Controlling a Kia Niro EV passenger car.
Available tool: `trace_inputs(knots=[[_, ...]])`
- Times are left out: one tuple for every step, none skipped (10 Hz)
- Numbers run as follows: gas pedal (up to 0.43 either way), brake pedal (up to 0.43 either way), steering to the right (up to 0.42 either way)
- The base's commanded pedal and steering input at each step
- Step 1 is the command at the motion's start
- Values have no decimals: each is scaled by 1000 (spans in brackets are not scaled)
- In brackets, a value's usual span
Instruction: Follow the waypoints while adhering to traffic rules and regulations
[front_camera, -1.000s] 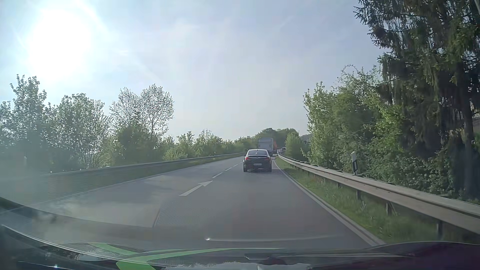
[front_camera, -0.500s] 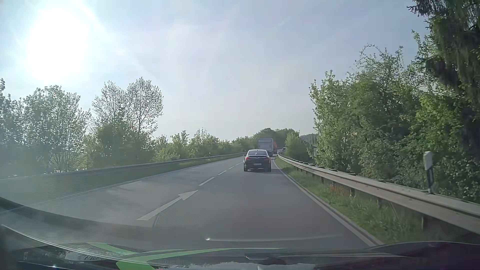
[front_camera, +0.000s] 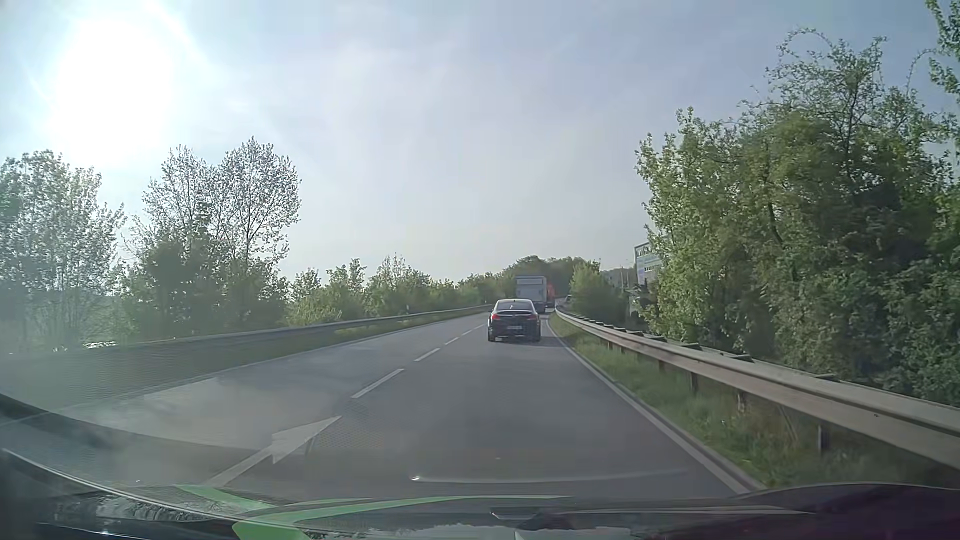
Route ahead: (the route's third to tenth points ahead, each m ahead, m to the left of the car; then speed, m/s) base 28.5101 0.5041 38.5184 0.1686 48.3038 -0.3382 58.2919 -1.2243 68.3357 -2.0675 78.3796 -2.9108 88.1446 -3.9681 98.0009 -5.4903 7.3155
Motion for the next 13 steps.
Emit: trace_inputs(knots=[[118,0,6],[118,0,6],[118,0,5],[118,0,5],[118,0,5],[118,0,4],[118,0,4],[118,0,5],[118,0,4],[118,0,5],[118,0,4],[118,0,3],[130,0,2]])
